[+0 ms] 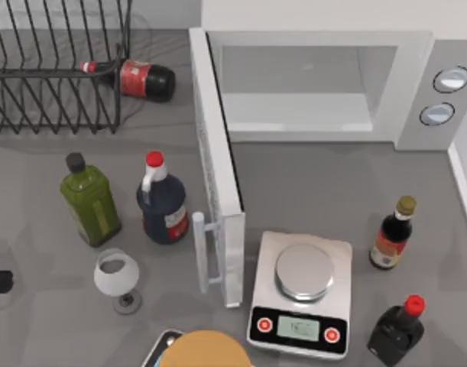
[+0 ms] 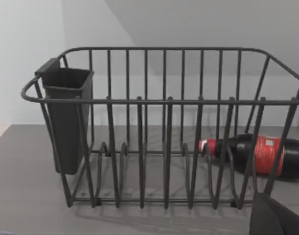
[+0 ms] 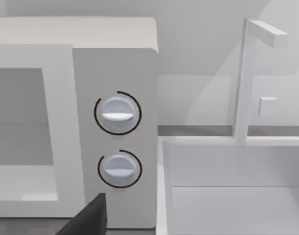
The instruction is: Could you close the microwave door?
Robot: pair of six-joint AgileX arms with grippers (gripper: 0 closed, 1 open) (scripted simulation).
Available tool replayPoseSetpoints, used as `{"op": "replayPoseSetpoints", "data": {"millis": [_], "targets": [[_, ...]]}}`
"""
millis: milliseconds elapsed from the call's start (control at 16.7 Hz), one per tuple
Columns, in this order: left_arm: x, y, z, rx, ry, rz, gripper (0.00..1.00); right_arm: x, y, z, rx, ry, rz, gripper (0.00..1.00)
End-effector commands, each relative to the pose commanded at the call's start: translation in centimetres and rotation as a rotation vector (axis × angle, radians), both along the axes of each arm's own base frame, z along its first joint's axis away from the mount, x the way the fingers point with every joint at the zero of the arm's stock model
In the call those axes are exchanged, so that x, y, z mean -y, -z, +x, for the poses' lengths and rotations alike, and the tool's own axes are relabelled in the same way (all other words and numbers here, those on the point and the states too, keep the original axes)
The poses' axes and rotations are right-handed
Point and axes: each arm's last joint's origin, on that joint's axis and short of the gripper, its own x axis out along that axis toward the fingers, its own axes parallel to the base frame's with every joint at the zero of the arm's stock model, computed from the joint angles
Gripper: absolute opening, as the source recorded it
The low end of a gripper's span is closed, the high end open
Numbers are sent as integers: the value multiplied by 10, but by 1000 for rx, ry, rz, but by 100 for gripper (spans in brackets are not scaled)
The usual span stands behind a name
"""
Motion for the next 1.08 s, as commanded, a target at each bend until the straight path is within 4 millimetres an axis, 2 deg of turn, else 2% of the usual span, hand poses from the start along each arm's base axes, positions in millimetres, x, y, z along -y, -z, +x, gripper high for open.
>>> {"op": "replayPoseSetpoints", "data": {"millis": [360, 600, 1080], "targets": [[-15, 7, -1, 0, 0, 0, 0, 0, 0, 0, 0, 0, 0, 100], [-17, 8, -1, 0, 0, 0, 0, 0, 0, 0, 0, 0, 0, 100], [-28, -4, 8, -1, 0, 0, 0, 0, 0, 0, 0, 0, 0, 100]]}}
